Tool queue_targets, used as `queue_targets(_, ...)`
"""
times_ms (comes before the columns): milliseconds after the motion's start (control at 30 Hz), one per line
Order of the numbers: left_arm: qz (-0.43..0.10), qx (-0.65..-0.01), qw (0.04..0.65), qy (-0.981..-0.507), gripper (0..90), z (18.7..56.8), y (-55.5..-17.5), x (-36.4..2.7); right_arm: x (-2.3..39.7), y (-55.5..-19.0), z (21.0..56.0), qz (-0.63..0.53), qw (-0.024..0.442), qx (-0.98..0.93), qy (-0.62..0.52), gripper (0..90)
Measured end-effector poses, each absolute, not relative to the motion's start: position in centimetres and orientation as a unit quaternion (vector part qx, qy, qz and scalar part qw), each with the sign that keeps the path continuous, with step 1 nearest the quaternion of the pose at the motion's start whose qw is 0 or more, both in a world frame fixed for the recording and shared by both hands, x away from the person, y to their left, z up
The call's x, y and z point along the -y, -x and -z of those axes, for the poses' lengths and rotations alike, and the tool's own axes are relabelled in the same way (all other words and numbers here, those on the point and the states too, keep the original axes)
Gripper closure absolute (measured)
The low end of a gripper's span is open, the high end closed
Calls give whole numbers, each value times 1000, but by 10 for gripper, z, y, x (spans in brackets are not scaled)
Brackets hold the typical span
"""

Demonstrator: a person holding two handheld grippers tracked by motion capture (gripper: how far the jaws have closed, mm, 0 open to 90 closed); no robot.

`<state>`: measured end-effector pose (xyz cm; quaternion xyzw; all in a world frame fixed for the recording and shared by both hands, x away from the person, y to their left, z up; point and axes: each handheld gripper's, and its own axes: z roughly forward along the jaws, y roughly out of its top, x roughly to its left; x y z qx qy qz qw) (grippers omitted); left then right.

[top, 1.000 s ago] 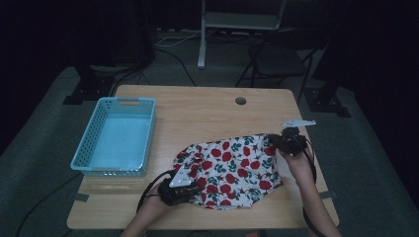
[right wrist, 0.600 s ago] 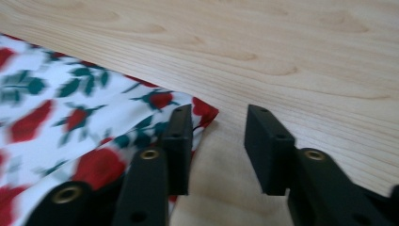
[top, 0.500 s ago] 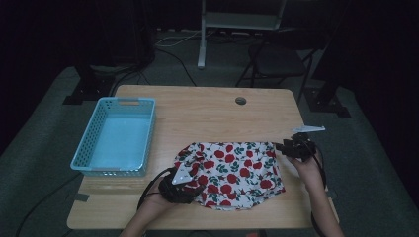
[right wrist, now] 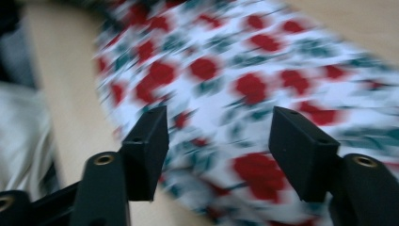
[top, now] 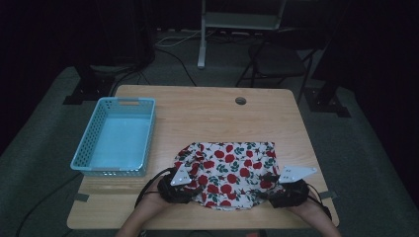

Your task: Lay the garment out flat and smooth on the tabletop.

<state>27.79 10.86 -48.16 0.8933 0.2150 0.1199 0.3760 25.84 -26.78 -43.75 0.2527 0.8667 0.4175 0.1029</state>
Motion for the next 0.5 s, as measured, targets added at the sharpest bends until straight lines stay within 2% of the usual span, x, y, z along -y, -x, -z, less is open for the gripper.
queue_targets(100, -112, -218, 378, -893, 485, 482, -279, -111, 257, -254, 452, -381, 97, -893, -218, 359)
queue_targets(200, -108, -219, 380, -892, 542, 481, -281, -113, 250, -255, 458, -346, 112, -909, -202, 350)
queue_targets(233, -108, -219, 379, -893, 581, 481, -281, -113, 248, -257, 460, -331, 116, -915, -201, 375)
queue_targets(267, -107, -221, 378, -893, 607, 480, -282, -114, 247, -259, 460, -322, 118, -917, -202, 467)
queue_targets(367, -116, -224, 379, -890, 826, 476, -282, -115, 245, -265, 455, -311, 111, -922, -204, 851)
queue_targets(400, -121, -223, 384, -888, 879, 473, -282, -116, 245, -266, 451, -316, 110, -920, -204, 890)
queue_targets(500, -150, -219, 397, -879, 883, 455, -281, -117, 247, -271, 432, -359, 114, -900, -220, 893)
